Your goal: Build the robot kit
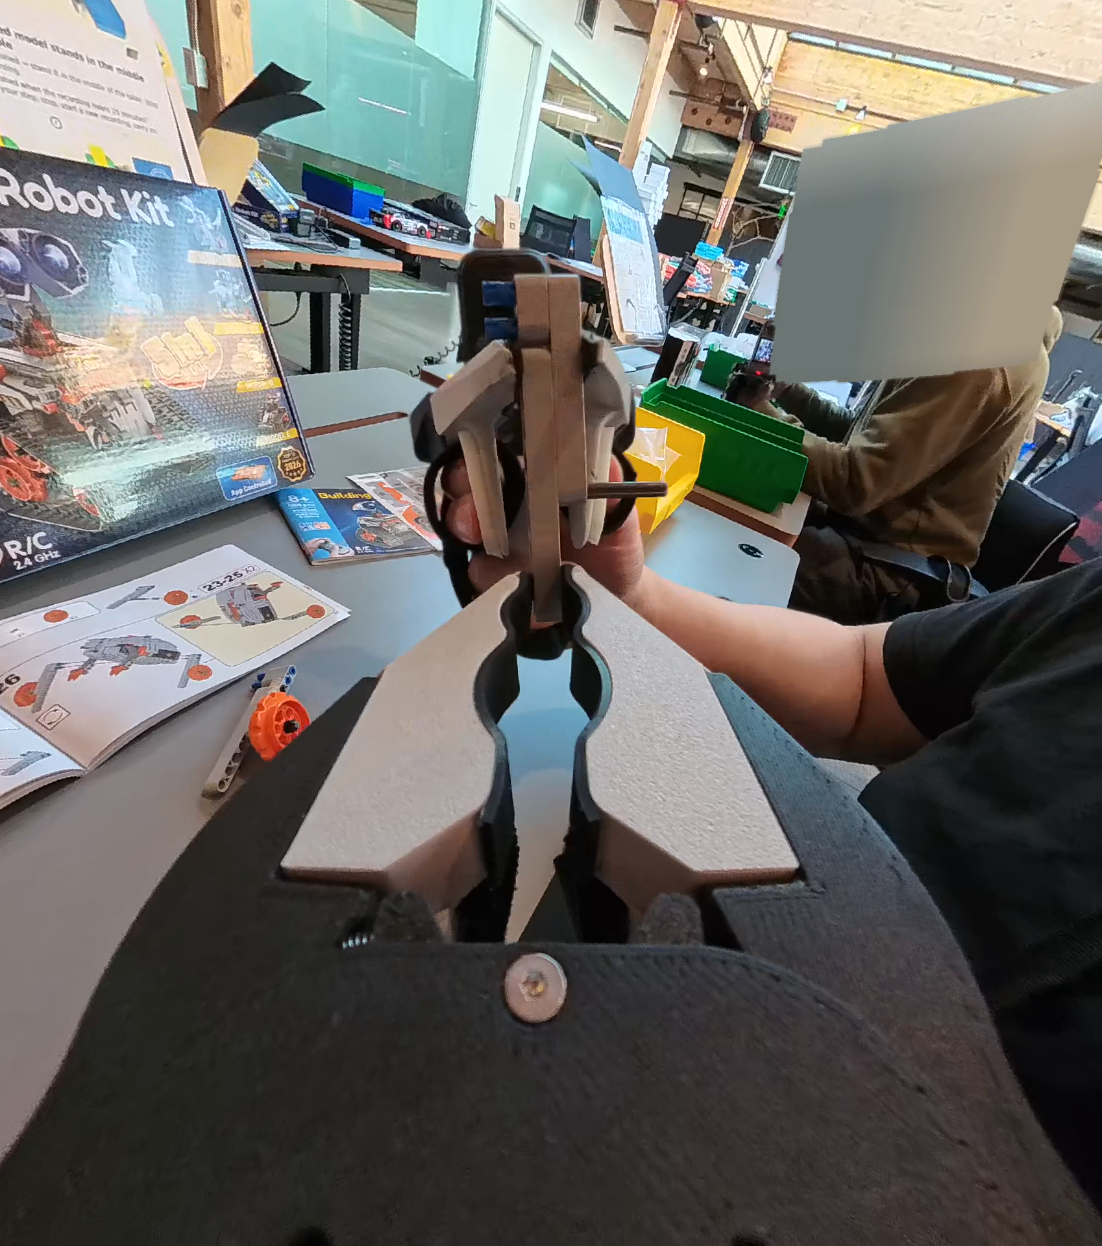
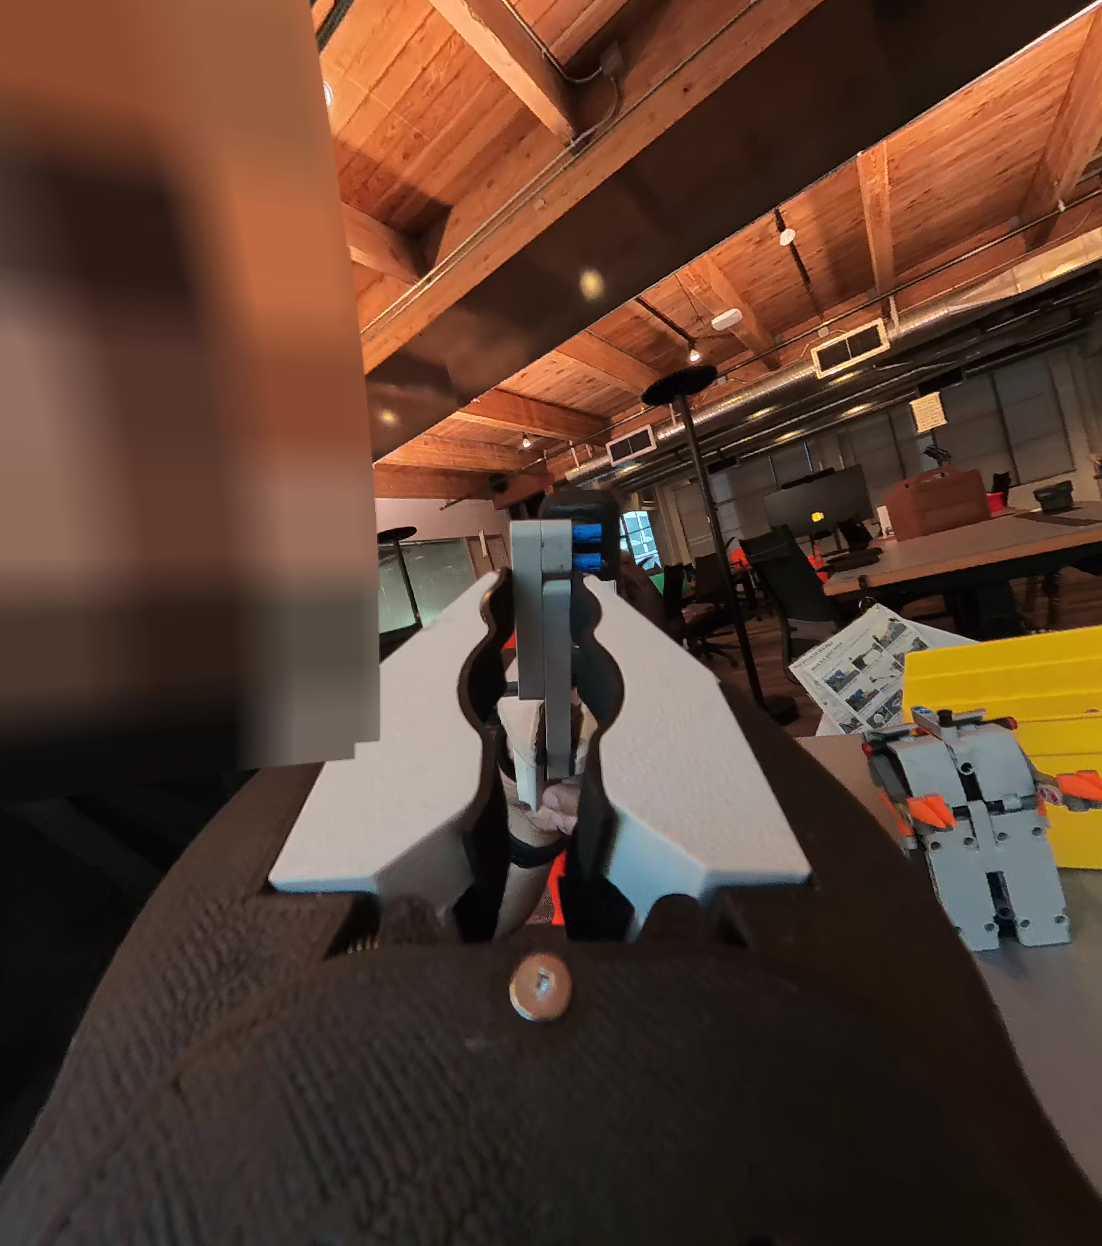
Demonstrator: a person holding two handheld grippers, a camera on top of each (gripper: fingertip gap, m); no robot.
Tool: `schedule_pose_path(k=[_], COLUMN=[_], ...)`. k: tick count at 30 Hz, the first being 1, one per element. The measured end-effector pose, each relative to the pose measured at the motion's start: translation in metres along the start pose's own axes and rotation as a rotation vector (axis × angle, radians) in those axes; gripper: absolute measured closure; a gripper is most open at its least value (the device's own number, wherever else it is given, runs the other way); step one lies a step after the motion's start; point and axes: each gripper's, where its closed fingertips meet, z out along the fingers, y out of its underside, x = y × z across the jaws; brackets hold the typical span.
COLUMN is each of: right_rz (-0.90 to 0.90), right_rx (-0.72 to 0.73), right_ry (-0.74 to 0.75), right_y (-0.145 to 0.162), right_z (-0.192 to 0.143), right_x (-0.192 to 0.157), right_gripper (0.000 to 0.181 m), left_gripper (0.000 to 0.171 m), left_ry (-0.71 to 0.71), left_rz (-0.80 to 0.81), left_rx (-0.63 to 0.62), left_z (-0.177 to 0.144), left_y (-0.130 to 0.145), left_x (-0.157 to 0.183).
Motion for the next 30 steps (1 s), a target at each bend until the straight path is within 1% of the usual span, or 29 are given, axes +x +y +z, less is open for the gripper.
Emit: schedule_pose_path(k=[1, 5, 9, 10, 11, 12, 13, 14, 15, 16, 17, 18, 19, 20, 21, 22, 23, 24, 26, 30], right_rz=[0.005, 0.021, 0.006, -0.004, -0.012, -0.011, -0.011, -0.034, -0.1, -0.2, -0.305, -0.403, -0.513, -0.63, -0.73, -0.811, -0.866, -0.875, -0.818, -0.808], right_rx=[-0.005, -0.057, -0.07, -0.067, -0.071, -0.09, -0.104, -0.096, -0.099, -0.122, -0.156, -0.213, -0.303, -0.414, -0.533, -0.615, -0.63, -0.623, -0.608, -0.606], right_ry=[0.007, 0.028, 0.055, 0.082, 0.135, 0.224, 0.31, 0.412, 0.55, 0.743, 0.992, 1.27, 1.514, 1.708, 1.85, 1.941, 2.008, 2.025, 2.021, 2.008], right_y=[0.0, 0.008, 0.01, 0.009, 0.008, 0.006, 0.002, -0.007, -0.017, -0.027, -0.038, -0.051, -0.062, -0.073, -0.082, -0.09, -0.097, -0.098, -0.093, -0.091], right_z=[0.0, -0.001, 0.0, -0.001, -0.005, -0.012, -0.024, -0.041, -0.064, -0.094, -0.134, -0.18, -0.22, -0.251, -0.273, -0.286, -0.294, -0.297, -0.3, -0.298], right_x=[0.001, 0.006, 0.011, 0.014, 0.023, 0.037, 0.05, 0.065, 0.081, 0.099, 0.116, 0.126, 0.126, 0.12, 0.113, 0.108, 0.103, 0.103, 0.107, 0.108], right_gripper=[0.166, 0.166, 0.166, 0.167, 0.158, 0.124, 0.112, 0.121, 0.128, 0.136, 0.147, 0.156, 0.163, 0.162, 0.161, 0.161, 0.16, 0.161, 0.161, 0.161], left_gripper=[0.165, 0.165, 0.165, 0.165, 0.165, 0.165, 0.165, 0.165, 0.165, 0.166, 0.166, 0.166, 0.166, 0.166, 0.166, 0.165, 0.165, 0.165, 0.165, 0.165], left_ry=[-0.003, -0.003, -0.017, -0.026, -0.04, -0.063, -0.09, -0.113, -0.129, -0.141, -0.156, -0.174, -0.193, -0.211, -0.227, -0.242, -0.254, -0.265, -0.289, -0.33], left_rz=[-0.003, -0.021, -0.029, -0.032, -0.041, -0.058, -0.079, -0.102, -0.128, -0.154, -0.174, -0.182, -0.182, -0.176, -0.167, -0.158, -0.148, -0.139, -0.118, -0.072], left_rx=[0.004, -0.003, 0.002, 0.011, 0.016, 0.012, 0.007, 0.002, -0.009, -0.026, -0.048, -0.075, -0.103, -0.131, -0.154, -0.175, -0.194, -0.212, -0.249, -0.297], left_z=[-0.001, -0.002, -0.004, -0.005, -0.006, -0.007, -0.009, -0.01, -0.011, -0.012, -0.013, -0.012, -0.012, -0.011, -0.01, -0.008, -0.006, -0.004, 0.0, 0.007], left_y=[0.0, 0.002, 0.003, 0.003, 0.003, 0.006, 0.01, 0.014, 0.02, 0.026, 0.033, 0.04, 0.047, 0.053, 0.058, 0.063, 0.067, 0.072, 0.079, 0.086], left_x=[-0.001, -0.004, -0.008, -0.011, -0.016, -0.023, -0.031, -0.038, -0.045, -0.05, -0.054, -0.058, -0.061, -0.063, -0.065, -0.066, -0.067, -0.067, -0.068, -0.069])
